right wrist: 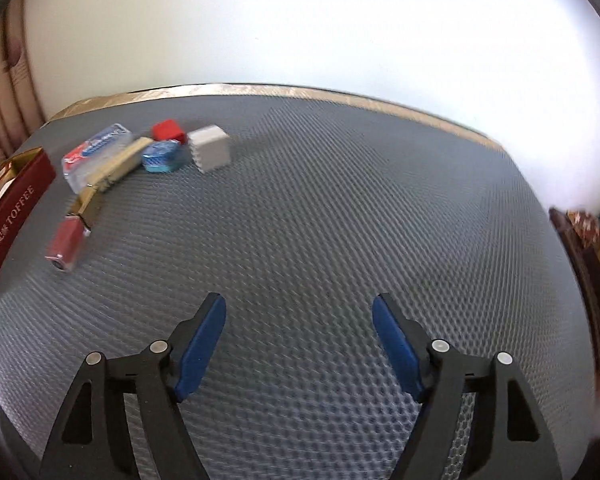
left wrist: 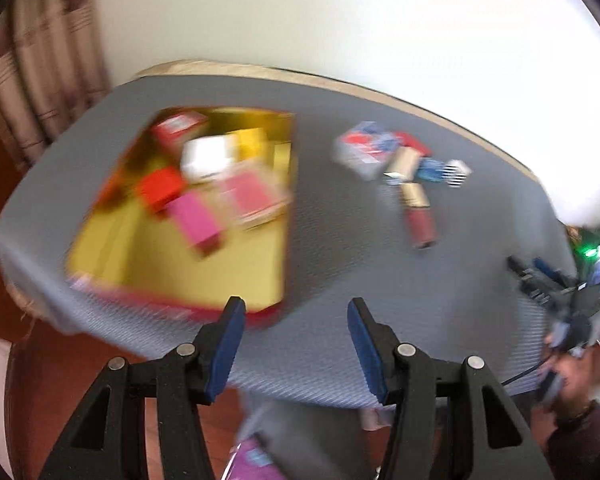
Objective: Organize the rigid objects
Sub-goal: 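Grasp the gold-capped lipstick tube with the left gripper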
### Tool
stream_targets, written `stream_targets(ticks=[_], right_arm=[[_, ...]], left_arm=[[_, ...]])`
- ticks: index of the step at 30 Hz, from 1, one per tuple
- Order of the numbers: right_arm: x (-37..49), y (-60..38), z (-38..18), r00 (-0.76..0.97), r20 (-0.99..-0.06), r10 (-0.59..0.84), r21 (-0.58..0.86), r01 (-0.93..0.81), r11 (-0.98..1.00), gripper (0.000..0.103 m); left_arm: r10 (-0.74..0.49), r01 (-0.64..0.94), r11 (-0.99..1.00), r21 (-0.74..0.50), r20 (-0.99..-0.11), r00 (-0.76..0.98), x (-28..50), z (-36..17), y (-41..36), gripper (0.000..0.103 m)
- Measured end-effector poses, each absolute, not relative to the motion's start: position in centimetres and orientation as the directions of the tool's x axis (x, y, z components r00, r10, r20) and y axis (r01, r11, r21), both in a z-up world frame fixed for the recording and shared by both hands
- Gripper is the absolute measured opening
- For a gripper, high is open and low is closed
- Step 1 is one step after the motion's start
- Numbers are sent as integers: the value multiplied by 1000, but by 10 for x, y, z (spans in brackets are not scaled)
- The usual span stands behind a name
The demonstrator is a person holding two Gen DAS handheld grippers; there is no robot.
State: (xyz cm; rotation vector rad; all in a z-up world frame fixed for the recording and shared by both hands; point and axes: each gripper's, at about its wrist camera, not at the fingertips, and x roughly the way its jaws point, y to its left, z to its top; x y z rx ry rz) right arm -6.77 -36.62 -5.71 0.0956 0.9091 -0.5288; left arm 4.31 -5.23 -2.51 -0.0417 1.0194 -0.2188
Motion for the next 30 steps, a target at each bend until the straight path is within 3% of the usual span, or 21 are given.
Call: stream_targets(ticks=[4, 9, 18, 28, 29, 30], right_arm=[[-79, -378, -58, 535, -774, -339, -53, 479, 876, 83], [-79, -382, -59, 553, -779, -296, -15, 456, 890, 83], [-91, -391, -53, 618, -760, -201, 114, 431, 895, 85], [-80, -390, -57, 628, -760, -168, 135, 406, 904, 87], [-79, -390, -57, 627, -761, -167, 136, 405, 904, 88], [-79, -390, -57, 626, -762, -166, 135, 405, 904, 88]], left_arm=[[-255, 235, 958, -162, -856, 450, 79, -29, -103, 54], [-246, 275, 951, -142, -887, 391, 130, -46, -158, 54], [-218, 236, 961, -146, -925, 312, 180, -74, -185, 54], [-155, 255, 964, -76, -939, 306, 184, -95, -203, 54], [-148, 264, 963, -62, -936, 320, 180, -95, -204, 50], [-147, 268, 962, -54, -930, 337, 178, -95, -204, 27]])
